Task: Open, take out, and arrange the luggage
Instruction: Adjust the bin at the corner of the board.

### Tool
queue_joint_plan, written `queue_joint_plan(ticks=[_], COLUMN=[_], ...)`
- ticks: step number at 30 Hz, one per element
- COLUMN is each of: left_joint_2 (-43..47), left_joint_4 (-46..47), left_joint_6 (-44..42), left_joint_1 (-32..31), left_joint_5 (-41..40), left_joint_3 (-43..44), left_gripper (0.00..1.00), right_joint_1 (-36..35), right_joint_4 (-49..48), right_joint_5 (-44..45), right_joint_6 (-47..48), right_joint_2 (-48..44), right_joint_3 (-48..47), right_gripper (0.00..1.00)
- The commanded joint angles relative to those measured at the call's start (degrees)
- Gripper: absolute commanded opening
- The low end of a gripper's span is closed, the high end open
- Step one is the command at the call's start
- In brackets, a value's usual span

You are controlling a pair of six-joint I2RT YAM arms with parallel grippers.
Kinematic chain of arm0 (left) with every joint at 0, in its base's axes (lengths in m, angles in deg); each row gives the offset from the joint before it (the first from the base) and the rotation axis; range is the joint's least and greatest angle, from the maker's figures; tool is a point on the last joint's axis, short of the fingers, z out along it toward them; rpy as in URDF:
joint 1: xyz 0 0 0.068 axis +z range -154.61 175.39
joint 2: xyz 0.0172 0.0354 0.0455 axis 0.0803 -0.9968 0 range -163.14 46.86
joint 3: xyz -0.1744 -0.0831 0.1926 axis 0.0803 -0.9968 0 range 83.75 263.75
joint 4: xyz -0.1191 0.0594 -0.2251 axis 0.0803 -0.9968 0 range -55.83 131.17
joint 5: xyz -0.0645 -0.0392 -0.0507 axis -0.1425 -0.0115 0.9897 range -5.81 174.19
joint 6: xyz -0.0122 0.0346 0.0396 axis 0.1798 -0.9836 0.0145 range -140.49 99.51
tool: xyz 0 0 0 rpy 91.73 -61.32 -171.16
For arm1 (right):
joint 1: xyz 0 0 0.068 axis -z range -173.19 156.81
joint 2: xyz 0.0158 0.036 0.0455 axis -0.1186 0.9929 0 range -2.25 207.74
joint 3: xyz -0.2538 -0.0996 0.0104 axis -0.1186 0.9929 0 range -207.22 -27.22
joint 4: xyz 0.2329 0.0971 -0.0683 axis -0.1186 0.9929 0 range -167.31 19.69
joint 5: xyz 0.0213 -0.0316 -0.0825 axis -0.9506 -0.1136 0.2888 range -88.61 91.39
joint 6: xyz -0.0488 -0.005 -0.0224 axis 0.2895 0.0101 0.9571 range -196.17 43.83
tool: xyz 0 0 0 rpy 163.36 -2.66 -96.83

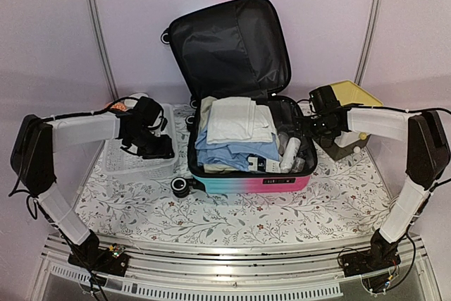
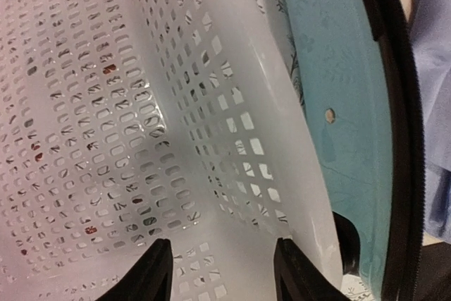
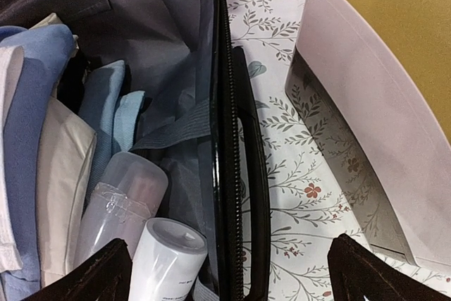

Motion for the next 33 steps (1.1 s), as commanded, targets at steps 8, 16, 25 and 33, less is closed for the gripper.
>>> queue_joint_plan(ticks=[8,16,25,33], left_joint_2=[2.98,5.95,12.36,14.95], left_joint_4=[1.47,0.68,0.99,1.83], left_joint_6=[1.82,1.83,1.33,2.31], left_joint_1=[-3.57,-4.57,-4.84,-4.92], left_joint_5=[3.78,2.86,0.92,-1.52], left_joint_3=[-0.30,-0.66,-0.82,0.04], left_gripper=[0.53,0.61,0.82,0.98], right_joint_1=[0.24,0.22,0.24,0.41], right_joint_4=[-1.02,-1.22,-3.10,-5.90], right_joint_5=[0.20,0.50,0.91,-1.72], right_joint_6=[-0.01,-0.10,-0.62,3.73], right_joint_2=[-1.77,-1.42,-2.64,-3.12], right_joint_3=[0.87,1.04,1.13,3.70], right_gripper=[0.99,0.99,0.99,0.99])
